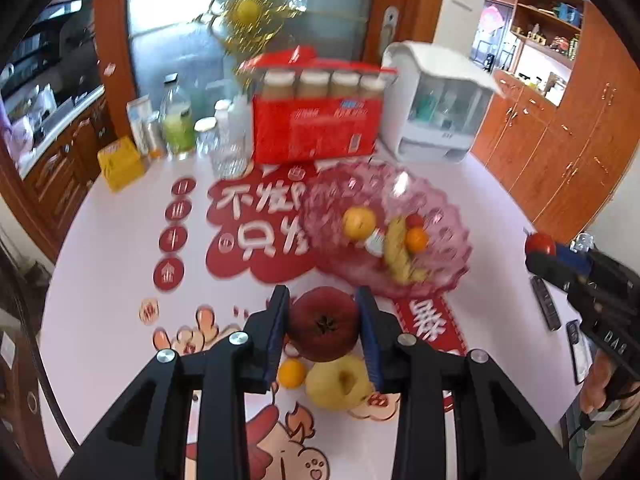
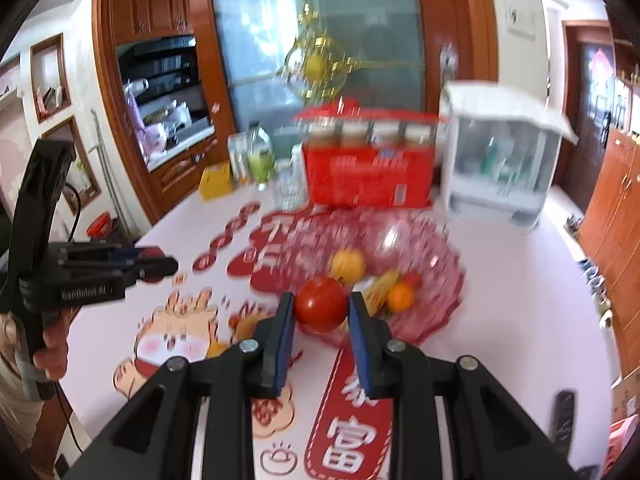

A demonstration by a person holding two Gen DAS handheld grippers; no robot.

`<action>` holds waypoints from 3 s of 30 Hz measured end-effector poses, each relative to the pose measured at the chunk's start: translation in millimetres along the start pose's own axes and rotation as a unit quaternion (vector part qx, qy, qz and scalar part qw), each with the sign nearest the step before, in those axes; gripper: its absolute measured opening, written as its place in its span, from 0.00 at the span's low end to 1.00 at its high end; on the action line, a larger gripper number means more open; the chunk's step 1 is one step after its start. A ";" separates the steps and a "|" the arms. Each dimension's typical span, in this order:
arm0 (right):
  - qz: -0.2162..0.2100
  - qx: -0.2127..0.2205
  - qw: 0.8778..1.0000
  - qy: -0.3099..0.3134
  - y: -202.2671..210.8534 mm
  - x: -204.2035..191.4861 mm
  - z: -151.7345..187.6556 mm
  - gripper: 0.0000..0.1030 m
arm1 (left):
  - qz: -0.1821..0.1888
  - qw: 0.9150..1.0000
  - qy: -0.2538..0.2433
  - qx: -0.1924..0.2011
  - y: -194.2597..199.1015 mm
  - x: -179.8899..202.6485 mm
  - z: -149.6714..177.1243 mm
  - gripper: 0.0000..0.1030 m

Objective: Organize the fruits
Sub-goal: 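Carry the dark red apple and cherry tomato over the pink bowl with both tools, then open both tools to release the apple and tomato into the bowl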

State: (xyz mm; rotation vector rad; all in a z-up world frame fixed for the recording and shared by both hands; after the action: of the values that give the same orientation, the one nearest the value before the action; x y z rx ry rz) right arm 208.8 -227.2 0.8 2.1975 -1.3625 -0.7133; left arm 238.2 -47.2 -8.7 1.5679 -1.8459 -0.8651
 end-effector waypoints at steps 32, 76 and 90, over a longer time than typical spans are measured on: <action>0.062 -0.153 0.979 -0.122 -217.8 138.5 -35.1 0.26 | -0.056 0.989 -0.015 -0.137 -225.3 62.2 -54.3 0.31; 0.039 -0.194 0.968 -0.153 -250.8 136.1 2.1 0.34 | -0.016 0.987 -0.060 -0.150 -225.3 88.2 -11.9 0.83; 0.059 -0.185 0.971 -0.139 -219.6 129.7 1.8 0.34 | -0.013 0.990 -0.072 -0.124 -199.2 94.8 -10.4 0.83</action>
State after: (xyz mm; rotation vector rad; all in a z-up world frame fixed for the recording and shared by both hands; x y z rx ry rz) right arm 404.0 -255.7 -161.0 1.7588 -1.3468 -1.1594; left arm 355.7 -163.3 -155.3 1.4096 -1.7395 -1.1976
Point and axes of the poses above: each gripper's, at about its wrist camera, not at the fingertips, and y roughly against the way its jaws point, x to its right, z to its underside, the point moved 9 cm from there along -y, roughly the way its jaws point, and after that the axes turned 8 degrees about -z, right-handed, at the moved point
